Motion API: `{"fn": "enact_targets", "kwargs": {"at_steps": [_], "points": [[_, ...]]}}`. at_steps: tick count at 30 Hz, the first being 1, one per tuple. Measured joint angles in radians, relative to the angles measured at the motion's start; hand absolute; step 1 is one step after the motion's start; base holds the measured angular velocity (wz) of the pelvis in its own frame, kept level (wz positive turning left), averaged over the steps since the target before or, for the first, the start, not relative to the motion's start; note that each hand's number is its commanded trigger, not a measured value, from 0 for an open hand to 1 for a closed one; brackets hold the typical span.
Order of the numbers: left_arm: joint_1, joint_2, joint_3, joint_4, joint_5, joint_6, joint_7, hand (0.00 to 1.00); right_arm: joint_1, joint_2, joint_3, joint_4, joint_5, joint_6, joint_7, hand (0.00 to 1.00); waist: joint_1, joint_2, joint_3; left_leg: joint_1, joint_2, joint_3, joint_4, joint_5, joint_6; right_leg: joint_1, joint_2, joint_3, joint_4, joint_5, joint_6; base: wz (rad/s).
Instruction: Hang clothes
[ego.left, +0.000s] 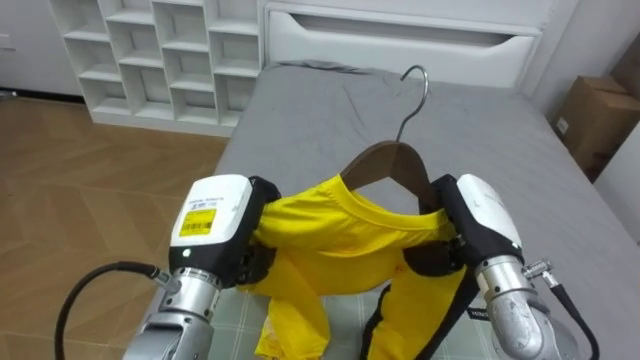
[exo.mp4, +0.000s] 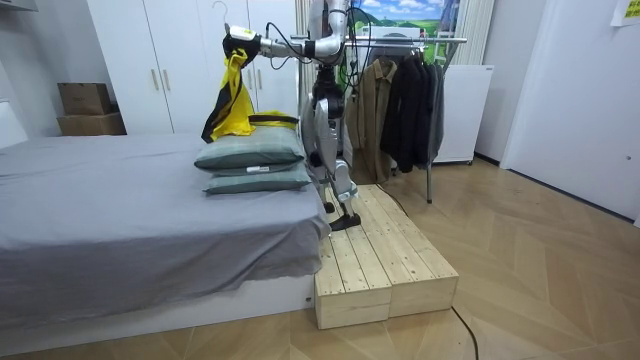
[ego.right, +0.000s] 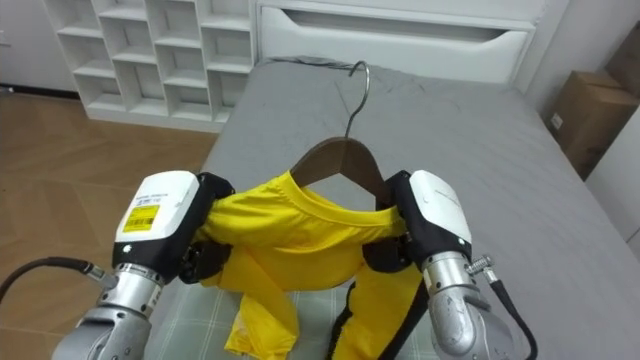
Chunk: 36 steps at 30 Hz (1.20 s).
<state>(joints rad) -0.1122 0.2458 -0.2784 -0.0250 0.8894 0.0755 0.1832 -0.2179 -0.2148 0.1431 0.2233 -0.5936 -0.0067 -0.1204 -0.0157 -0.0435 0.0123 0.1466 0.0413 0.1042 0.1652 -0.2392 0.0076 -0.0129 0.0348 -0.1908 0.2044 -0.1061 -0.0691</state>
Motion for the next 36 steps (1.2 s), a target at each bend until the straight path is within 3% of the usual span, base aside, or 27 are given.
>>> {"fn": "enact_targets", "kwargs": {"at_steps": [9, 11, 12, 17, 21, 26, 31, 36], "points": [[-0.001, 0.002, 0.001, 0.000, 0.000, 0.000, 0.000, 0.97, -0.001, -0.001, 0.001, 0.000, 0.000, 0.000, 0.000, 1.00, 0.000, -0.003, -0.0019, 0.001, 0.000, 0.000, 0.000, 0.000, 0.000, 0.001, 0.000, 0.000, 0.000, 0.000, 0.000, 0.00], [-0.001, 0.002, 0.001, 0.000, 0.000, 0.000, 0.000, 0.53, -0.001, -0.002, 0.001, 0.000, 0.000, 0.000, 0.001, 1.00, 0.000, -0.003, -0.0020, 0.002, 0.000, 0.000, 0.000, 0.000, 0.000, 0.002, 0.000, 0.000, 0.000, 0.000, 0.000, 0.00], [-0.001, 0.002, 0.001, 0.000, 0.000, 0.000, 0.000, 0.00, -0.001, -0.002, 0.001, 0.000, 0.000, 0.000, 0.001, 1.00, 0.000, -0.003, -0.0021, 0.002, 0.000, 0.000, 0.000, 0.000, 0.000, 0.002, 0.000, 0.000, 0.000, 0.000, 0.000, 0.00], [-0.002, -0.010, 0.004, -0.004, -0.015, -0.007, 0.000, 0.00, 0.000, 0.004, 0.004, 0.000, -0.002, 0.000, 0.017, 1.00, -0.003, -0.003, -0.0023, 0.002, 0.000, 0.000, 0.000, 0.000, 0.000, 0.002, 0.000, 0.000, 0.000, 0.000, 0.000, 0.00], [-0.002, -0.043, -0.002, -0.016, -0.015, -0.039, 0.000, 0.00, 0.000, 0.020, 0.010, 0.000, -0.016, 0.000, 0.036, 1.00, -0.004, -0.003, -0.0023, 0.002, 0.000, -0.001, 0.000, 0.000, 0.000, 0.003, -0.001, -0.002, 0.000, 0.000, 0.000, 0.00], [-0.002, -0.045, -0.008, -0.016, -0.035, -0.043, -0.001, 0.00, 0.000, 0.025, 0.010, 0.000, -0.028, 0.000, 0.055, 1.00, -0.005, -0.003, -0.0023, 0.002, 0.001, -0.002, 0.000, 0.000, 0.000, 0.003, -0.001, -0.004, 0.000, 0.000, 0.000, 0.00], [-0.002, -0.073, -0.021, -0.016, -0.045, -0.074, -0.012, 0.00, 0.000, 0.055, 0.012, 0.000, -0.075, -0.001, 0.086, 1.00, -0.005, -0.003, -0.0020, 0.005, 0.000, -0.001, 0.000, 0.000, 0.000, 0.006, -0.002, -0.005, 0.000, 0.000, 0.000, 0.00], [-0.002, -0.072, -0.019, -0.015, -0.077, -0.082, -0.016, 0.00, 0.000, 0.054, 0.010, 0.001, -0.080, -0.005, 0.087, 1.00, -0.002, -0.002, -0.0012, 0.006, 0.000, -0.001, 0.000, 0.000, 0.000, 0.008, -0.001, -0.004, -0.001, 0.000, 0.000, 0.00]]}}
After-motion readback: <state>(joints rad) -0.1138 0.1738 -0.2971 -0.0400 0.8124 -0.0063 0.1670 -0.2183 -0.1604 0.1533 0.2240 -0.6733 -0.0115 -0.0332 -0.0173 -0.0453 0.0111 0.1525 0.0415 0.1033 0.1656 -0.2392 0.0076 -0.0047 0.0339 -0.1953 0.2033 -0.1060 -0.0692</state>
